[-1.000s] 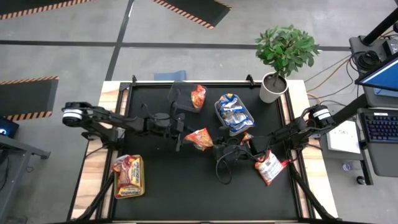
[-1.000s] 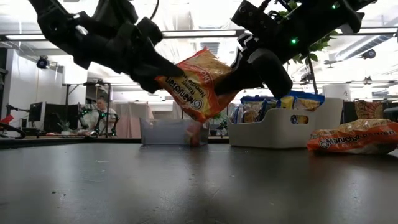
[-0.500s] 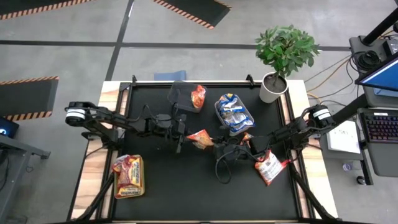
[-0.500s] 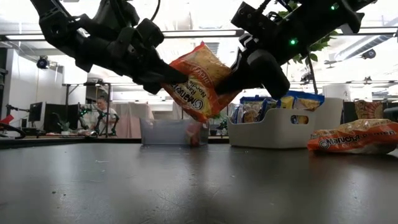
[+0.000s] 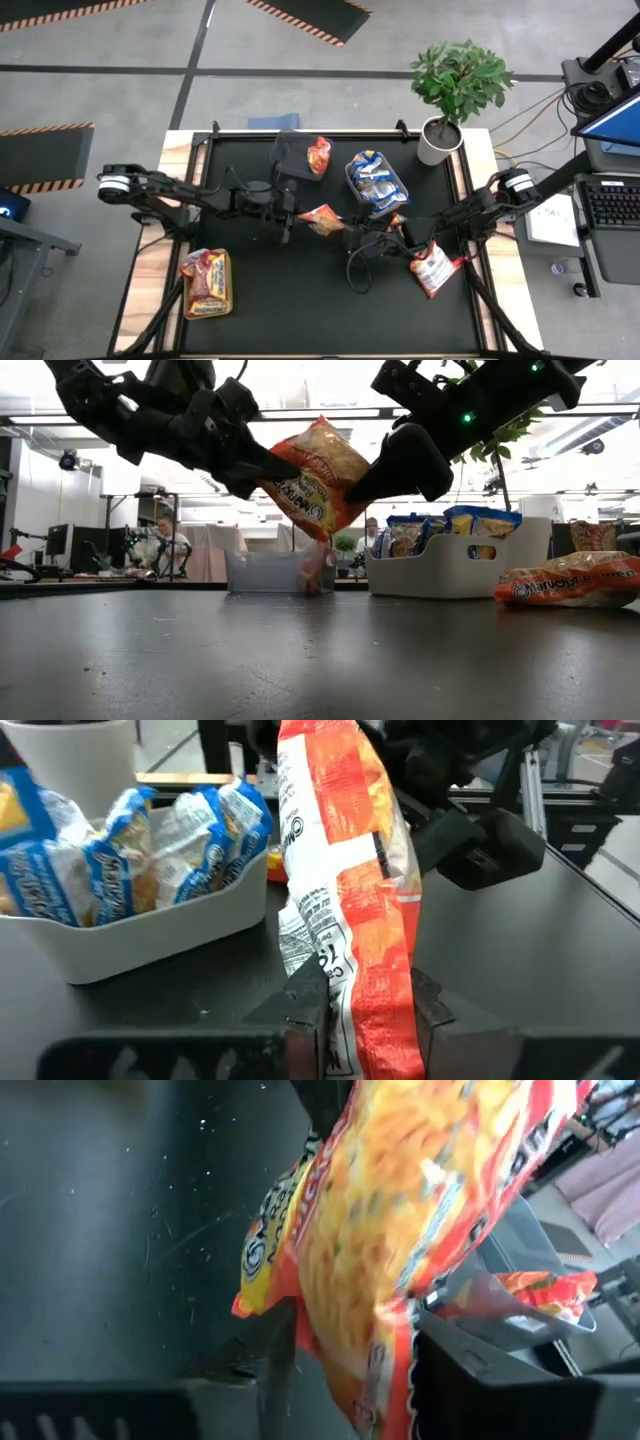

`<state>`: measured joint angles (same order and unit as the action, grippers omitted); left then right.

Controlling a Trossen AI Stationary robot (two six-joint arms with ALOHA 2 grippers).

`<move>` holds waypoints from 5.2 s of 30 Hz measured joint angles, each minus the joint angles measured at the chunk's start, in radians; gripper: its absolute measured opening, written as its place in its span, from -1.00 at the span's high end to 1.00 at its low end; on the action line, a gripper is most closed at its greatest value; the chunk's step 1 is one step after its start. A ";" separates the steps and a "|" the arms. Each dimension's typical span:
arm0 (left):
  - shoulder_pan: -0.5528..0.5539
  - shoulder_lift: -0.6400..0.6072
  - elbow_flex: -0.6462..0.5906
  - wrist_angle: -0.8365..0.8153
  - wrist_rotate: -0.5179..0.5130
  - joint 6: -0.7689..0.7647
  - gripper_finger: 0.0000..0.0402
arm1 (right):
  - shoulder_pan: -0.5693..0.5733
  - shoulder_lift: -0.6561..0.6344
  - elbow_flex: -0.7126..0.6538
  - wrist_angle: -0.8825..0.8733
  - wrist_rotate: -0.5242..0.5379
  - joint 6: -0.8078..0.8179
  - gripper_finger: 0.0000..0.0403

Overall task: Sort Maruchan noodles
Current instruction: Put the orange noodle pack into the black bin

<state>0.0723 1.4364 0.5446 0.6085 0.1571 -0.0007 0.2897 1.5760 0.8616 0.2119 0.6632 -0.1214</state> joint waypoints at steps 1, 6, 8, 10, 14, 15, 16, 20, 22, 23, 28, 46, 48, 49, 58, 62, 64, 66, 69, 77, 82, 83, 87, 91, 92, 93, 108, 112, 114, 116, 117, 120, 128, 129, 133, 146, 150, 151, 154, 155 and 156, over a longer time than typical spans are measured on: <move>0.000 -0.015 0.000 -0.014 -0.015 0.001 0.78 | 0.000 -0.003 0.000 -0.006 0.000 0.011 0.24; -0.001 -0.099 0.000 -0.122 -0.165 0.009 0.79 | -0.002 -0.031 0.000 -0.044 0.043 0.071 0.07; 0.000 -0.134 0.000 -0.167 -0.240 0.014 0.79 | -0.006 -0.057 0.000 -0.073 0.072 0.097 0.01; 0.003 -0.169 0.000 -0.191 -0.311 0.015 0.79 | -0.014 -0.088 0.000 -0.108 0.085 0.128 -0.02; 0.024 -0.234 0.000 -0.246 -0.471 0.016 0.79 | -0.032 -0.150 0.000 -0.162 0.136 0.182 -0.04; 0.036 -0.249 0.000 -0.259 -0.517 0.019 0.79 | -0.035 -0.166 0.000 -0.158 0.142 0.184 -0.04; 0.049 -0.263 0.000 -0.274 -0.561 0.022 0.79 | -0.036 -0.181 0.000 -0.159 0.144 0.179 -0.04; 0.145 -0.303 0.001 -0.311 -0.642 0.019 0.80 | -0.042 -0.234 0.000 -0.148 0.151 0.153 -0.04; 0.214 -0.307 0.018 -0.366 -0.644 0.000 0.80 | -0.050 -0.256 0.000 -0.147 0.153 0.147 -0.04; 0.250 -0.306 0.034 -0.404 -0.645 -0.010 0.80 | -0.056 -0.267 0.000 -0.146 0.155 0.148 -0.04; 0.399 -0.240 0.167 -0.629 -0.642 -0.029 0.80 | -0.086 -0.294 0.000 -0.147 0.156 0.147 -0.04; 0.518 0.083 0.490 -1.011 -0.464 -0.154 0.80 | -0.238 -0.310 0.000 -0.148 0.150 0.122 -0.04; 0.519 0.096 0.491 -1.011 -0.469 -0.186 0.80 | -0.241 -0.311 0.000 -0.148 0.151 0.121 -0.04; 0.519 0.102 0.491 -1.011 -0.472 -0.202 0.80 | -0.244 -0.311 0.000 -0.148 0.150 0.117 -0.04; 0.519 0.149 0.491 -1.017 -0.489 -0.274 0.79 | -0.252 -0.318 0.000 -0.148 0.150 0.081 -0.04; 0.519 0.157 0.491 -1.016 -0.489 -0.289 0.72 | -0.254 -0.325 0.000 -0.148 0.150 0.082 -0.04; 0.519 0.159 0.491 -1.016 -0.491 -0.296 0.67 | -0.254 -0.326 0.000 -0.148 0.150 0.082 -0.04; 0.519 0.159 0.491 -1.015 -0.492 -0.297 0.61 | -0.254 -0.326 0.000 -0.148 0.150 0.087 -0.04; 0.519 0.159 0.491 -1.014 -0.493 -0.297 0.53 | -0.253 -0.326 0.000 -0.148 0.149 0.101 -0.04; 0.519 0.146 0.491 -1.022 -0.494 -0.226 0.26 | -0.253 -0.326 0.000 -0.151 0.148 0.134 -0.04; 0.518 0.104 0.491 -1.048 -0.491 -0.164 0.13 | -0.253 -0.326 0.000 -0.174 0.126 0.219 -0.04; 0.518 0.089 0.491 -1.055 -0.489 -0.151 0.10 | -0.253 -0.326 0.000 -0.184 0.103 0.244 -0.04; 0.512 0.022 0.491 -1.091 -0.488 -0.099 0.05 | -0.253 -0.327 -0.001 -0.221 -0.026 0.357 -0.04; 0.478 -0.067 0.464 -1.079 -0.418 -0.069 0.04 | -0.253 -0.327 -0.001 -0.239 -0.197 0.456 -0.04; 0.463 -0.087 0.453 -1.072 -0.388 -0.066 0.04 | -0.253 -0.327 -0.001 -0.240 -0.244 0.481 -0.04; 0.446 -0.105 0.441 -1.068 -0.361 -0.064 0.04 | -0.253 -0.327 -0.001 -0.241 -0.292 0.507 -0.04; 0.131 -0.296 0.258 -0.857 -0.321 -0.057 0.04 | -0.235 -0.326 -0.001 -0.489 -0.671 0.925 0.01; 0.077 -0.333 0.229 -0.831 -0.321 -0.043 0.04 | -0.230 -0.326 -0.001 -0.620 -0.721 1.038 0.01; 0.063 -0.349 0.224 -0.832 -0.321 -0.043 0.04 | -0.231 -0.326 -0.001 -0.688 -0.775 1.087 0.01; 0.054 -0.362 0.223 -0.832 -0.321 -0.043 0.04 | -0.230 -0.326 -0.001 -0.754 -0.823 1.134 0.01; 0.052 -0.366 0.223 -0.830 -0.321 -0.043 0.04 | -0.230 -0.326 -0.001 -0.787 -0.842 1.157 0.01; 0.051 -0.371 0.223 -0.833 -0.322 -0.042 0.04 | -0.229 -0.325 -0.001 -0.890 -0.890 1.217 0.01; 0.051 -0.368 0.223 -0.836 -0.322 -0.033 0.04 | -0.229 -0.325 -0.001 -1.272 -0.861 1.305 0.01; 0.051 -0.368 0.223 -0.838 -0.322 -0.030 0.04 | -0.227 -0.325 -0.001 -1.304 -0.845 1.308 0.01; 0.051 -0.367 0.223 -0.855 -0.322 -0.018 0.04 | -0.221 -0.325 -0.001 -1.324 -0.823 1.307 0.01; 0.026 -0.366 0.223 -0.853 -0.322 -0.027 0.04 | -0.147 -0.216 -0.002 -1.205 -0.764 1.335 0.01; 0.004 -0.366 0.223 -0.840 -0.322 -0.028 0.04 | -0.125 -0.173 0.004 -1.156 -0.765 1.326 0.01; -0.001 -0.366 0.223 -0.836 -0.322 -0.028 0.04 | -0.122 -0.167 0.009 -1.139 -0.765 1.325 0.02; -0.017 -0.366 0.223 -0.832 -0.322 -0.030 0.04 | -0.121 -0.152 0.031 -1.109 -0.753 1.315 0.07; -0.022 -0.366 0.223 -0.832 -0.322 -0.030 0.04 | -0.121 -0.149 0.040 -1.105 -0.735 1.315 0.11; -0.027 -0.366 0.223 -0.832 -0.322 -0.030 0.04 | -0.121 -0.147 0.048 -1.101 -0.713 1.314 0.16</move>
<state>0.0449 1.0706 0.7673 -0.2237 -0.1646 -0.0311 0.1691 1.4286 0.9096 -0.8889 -0.0500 1.1929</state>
